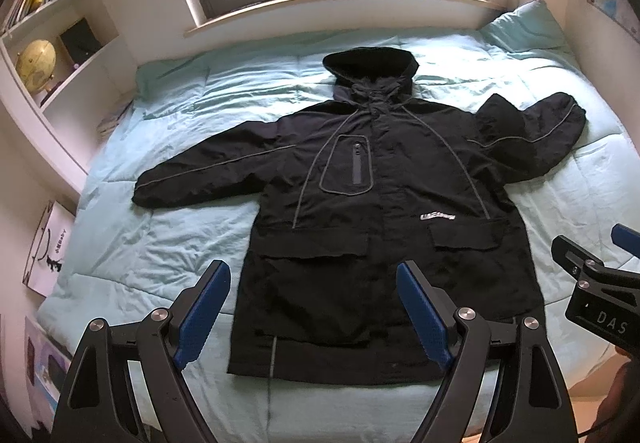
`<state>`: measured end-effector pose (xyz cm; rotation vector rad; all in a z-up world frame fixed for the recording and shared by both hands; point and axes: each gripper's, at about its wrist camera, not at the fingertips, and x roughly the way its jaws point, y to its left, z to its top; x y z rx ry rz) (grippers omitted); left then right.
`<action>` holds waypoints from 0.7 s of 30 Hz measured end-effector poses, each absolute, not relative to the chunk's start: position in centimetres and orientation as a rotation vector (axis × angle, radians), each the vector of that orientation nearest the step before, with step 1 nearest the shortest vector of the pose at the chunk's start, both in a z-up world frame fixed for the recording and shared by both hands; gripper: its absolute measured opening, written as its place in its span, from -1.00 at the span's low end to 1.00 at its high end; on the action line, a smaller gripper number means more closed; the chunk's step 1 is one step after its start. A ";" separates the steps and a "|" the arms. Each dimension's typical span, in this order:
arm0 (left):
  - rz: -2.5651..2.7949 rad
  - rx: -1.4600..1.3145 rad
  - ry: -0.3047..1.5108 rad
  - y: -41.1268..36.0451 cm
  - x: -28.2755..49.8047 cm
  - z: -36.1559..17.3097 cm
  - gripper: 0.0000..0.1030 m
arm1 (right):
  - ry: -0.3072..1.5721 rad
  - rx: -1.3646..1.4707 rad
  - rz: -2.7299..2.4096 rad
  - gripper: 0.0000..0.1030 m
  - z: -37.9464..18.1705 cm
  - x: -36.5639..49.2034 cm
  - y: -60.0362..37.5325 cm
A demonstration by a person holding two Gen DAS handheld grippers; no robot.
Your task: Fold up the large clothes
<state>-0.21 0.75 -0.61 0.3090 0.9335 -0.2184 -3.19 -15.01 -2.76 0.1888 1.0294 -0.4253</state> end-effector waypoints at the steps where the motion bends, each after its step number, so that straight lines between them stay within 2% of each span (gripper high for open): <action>1: -0.217 0.306 0.941 1.2 0.1 -0.7 0.67 | 1.033 0.188 -0.423 0.87 -2.9 -2.9 -14.7; 21: -0.260 0.157 0.974 10.9 9.8 -1.5 0.67 | 1.066 0.156 -0.433 0.87 -2.7 4.8 -5.5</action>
